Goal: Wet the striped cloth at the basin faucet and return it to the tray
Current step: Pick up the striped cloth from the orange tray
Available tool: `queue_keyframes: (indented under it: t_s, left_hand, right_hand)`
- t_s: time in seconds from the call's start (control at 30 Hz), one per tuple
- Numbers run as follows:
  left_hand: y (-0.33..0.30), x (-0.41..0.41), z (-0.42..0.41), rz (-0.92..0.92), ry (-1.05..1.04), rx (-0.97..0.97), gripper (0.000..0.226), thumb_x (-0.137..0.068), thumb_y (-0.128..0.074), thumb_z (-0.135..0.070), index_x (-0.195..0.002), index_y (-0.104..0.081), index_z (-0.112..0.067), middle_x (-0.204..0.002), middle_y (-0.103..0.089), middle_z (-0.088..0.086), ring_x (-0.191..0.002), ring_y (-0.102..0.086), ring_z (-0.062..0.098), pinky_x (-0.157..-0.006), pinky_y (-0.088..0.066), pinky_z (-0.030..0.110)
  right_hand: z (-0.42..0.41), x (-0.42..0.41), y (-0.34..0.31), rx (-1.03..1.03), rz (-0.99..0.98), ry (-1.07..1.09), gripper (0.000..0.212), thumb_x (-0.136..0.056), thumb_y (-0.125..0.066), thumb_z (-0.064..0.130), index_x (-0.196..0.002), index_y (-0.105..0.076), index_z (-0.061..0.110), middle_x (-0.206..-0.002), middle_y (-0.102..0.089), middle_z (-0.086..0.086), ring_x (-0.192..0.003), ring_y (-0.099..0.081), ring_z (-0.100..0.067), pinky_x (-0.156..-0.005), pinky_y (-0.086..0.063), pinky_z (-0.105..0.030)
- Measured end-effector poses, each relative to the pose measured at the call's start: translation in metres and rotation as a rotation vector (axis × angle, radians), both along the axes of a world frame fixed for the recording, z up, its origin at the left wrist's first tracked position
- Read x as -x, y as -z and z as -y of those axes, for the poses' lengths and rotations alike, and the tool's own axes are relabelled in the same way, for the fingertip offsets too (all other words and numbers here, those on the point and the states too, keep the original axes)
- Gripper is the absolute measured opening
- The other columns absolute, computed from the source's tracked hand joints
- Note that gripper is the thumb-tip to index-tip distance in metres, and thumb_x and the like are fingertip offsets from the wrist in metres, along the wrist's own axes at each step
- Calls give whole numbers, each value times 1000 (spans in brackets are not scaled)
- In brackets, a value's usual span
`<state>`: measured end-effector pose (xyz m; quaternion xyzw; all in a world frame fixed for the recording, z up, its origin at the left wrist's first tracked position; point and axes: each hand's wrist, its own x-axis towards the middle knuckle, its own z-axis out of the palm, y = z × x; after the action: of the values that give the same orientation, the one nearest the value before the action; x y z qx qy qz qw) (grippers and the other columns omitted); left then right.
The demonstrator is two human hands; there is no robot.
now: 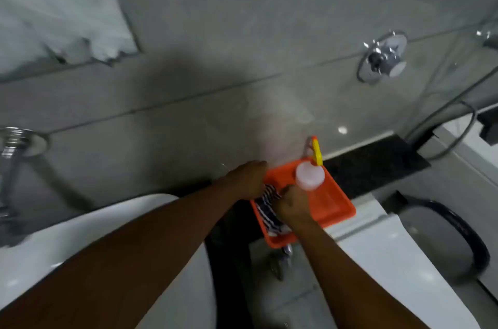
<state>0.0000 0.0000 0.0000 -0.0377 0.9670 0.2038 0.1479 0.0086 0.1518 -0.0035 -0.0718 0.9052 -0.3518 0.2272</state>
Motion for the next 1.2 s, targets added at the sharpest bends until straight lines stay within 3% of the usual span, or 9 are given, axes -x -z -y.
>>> queue_keyframes:
  t_s: [0.3,0.47,0.57,0.63,0.73,0.83,0.97,1.07,1.2]
  left_hand:
    - [133,74,-24,376,-22,232,28,-84,-58,-18,-108,-66,-5,-118,-67,21,-104,-65,36,-79,-50,37]
    - [157,86,-27,462,-138,108,36,-84,-58,-21,-117,-65,-9,-124,-66,20,-107,-65,36,-89,-55,42]
    - [148,93,-29,361,-272,18,43,-83,-60,-29,-116,-64,-2,-123,-65,24,-109,-65,38,-93,-55,41]
    - [130,93,-27,307,-379,-168,42,-79,-63,-26,-114,-65,-1,-115,-67,22,-104,-67,36,-91,-57,41]
    - [83,81,-15,226,-521,-557,26,-77,-61,-1,-101,-68,-6,-91,-67,14,-82,-66,24,-66,-57,28]
    - [22,59,5,123,-545,-811,23,-79,-51,13,-77,-61,-8,-77,-62,14,-71,-61,23,-50,-51,20]
    - [-77,6,45,96,-505,-1131,33,-63,-58,5,-95,-61,-2,-97,-61,18,-92,-61,32,-73,-53,35]
    - [-149,-41,83,-7,-475,-1178,40,-58,-72,-3,-98,-68,-4,-100,-70,15,-100,-66,30,-82,-57,40]
    - [-227,-102,132,-332,-728,-1010,25,-56,-79,-24,-76,-68,-15,-74,-73,5,-74,-70,24,-57,-55,31]
  right_hand:
    - [-13,57,140,-28,293,85,43,-93,-63,30,-122,-59,0,-121,-68,-21,-110,-66,-34,-84,-54,-32]
    - [-9,66,166,7,395,145,49,-92,-64,20,-129,-48,-7,-126,-63,-26,-112,-64,-37,-96,-54,-41]
    - [-11,77,160,18,586,115,26,-93,-64,14,-113,-58,-2,-102,-66,-19,-79,-67,-24,-63,-57,-31]
    - [-13,81,143,65,615,158,15,-88,-70,13,-96,-60,6,-78,-62,-10,-60,-60,-19,-46,-51,-25]
    - [-18,82,105,223,571,120,38,-85,-73,11,-119,-59,2,-104,-69,-16,-96,-70,-32,-81,-60,-33]
    - [-20,76,57,582,625,129,51,-78,-80,13,-125,-63,8,-110,-77,-11,-102,-73,-29,-89,-60,-42]
    - [7,56,-26,926,726,27,55,-72,-81,26,-123,-66,11,-125,-71,-14,-116,-66,-31,-105,-50,-48]
    - [47,33,-91,1000,783,-82,53,-74,-79,26,-123,-68,10,-126,-70,-16,-114,-68,-31,-97,-54,-45]
    - [119,-3,-171,953,718,-278,26,-83,-69,20,-107,-77,12,-105,-79,-13,-90,-76,-24,-73,-63,-34]
